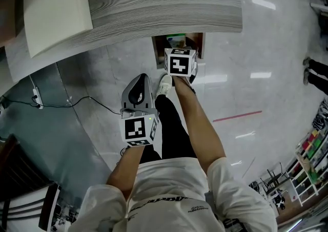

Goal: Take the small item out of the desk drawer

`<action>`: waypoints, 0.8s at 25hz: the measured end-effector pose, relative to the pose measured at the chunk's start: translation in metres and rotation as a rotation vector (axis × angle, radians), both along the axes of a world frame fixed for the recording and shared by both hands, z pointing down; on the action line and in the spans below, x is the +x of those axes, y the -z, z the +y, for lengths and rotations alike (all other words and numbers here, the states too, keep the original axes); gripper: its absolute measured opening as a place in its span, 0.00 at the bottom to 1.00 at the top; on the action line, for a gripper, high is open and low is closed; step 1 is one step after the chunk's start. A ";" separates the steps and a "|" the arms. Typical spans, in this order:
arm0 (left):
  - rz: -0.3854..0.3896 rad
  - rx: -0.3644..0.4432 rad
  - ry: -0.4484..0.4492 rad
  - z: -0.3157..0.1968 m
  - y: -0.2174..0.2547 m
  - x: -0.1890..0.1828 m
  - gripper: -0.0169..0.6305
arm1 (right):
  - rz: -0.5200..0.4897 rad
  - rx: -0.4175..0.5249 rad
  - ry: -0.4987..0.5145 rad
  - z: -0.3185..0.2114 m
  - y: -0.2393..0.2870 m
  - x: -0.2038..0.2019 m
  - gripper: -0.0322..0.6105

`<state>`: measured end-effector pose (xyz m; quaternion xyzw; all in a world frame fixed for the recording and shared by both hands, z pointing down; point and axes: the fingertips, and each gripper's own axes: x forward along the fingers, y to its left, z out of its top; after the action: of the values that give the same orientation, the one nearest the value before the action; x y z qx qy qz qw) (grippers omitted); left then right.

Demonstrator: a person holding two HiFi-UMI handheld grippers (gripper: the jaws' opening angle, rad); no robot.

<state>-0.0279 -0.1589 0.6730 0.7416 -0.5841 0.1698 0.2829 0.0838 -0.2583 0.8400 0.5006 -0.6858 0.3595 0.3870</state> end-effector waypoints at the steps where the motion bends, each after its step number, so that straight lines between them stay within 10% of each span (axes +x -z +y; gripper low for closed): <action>1: 0.000 0.000 0.001 0.000 0.000 0.000 0.05 | 0.006 -0.002 0.000 0.000 -0.001 0.000 0.57; 20: -0.006 0.011 0.005 0.001 0.005 -0.009 0.05 | 0.032 0.013 -0.004 -0.002 0.001 0.003 0.56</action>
<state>-0.0370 -0.1579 0.6683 0.7411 -0.5879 0.1680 0.2773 0.0864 -0.2604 0.8388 0.5103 -0.6808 0.3480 0.3938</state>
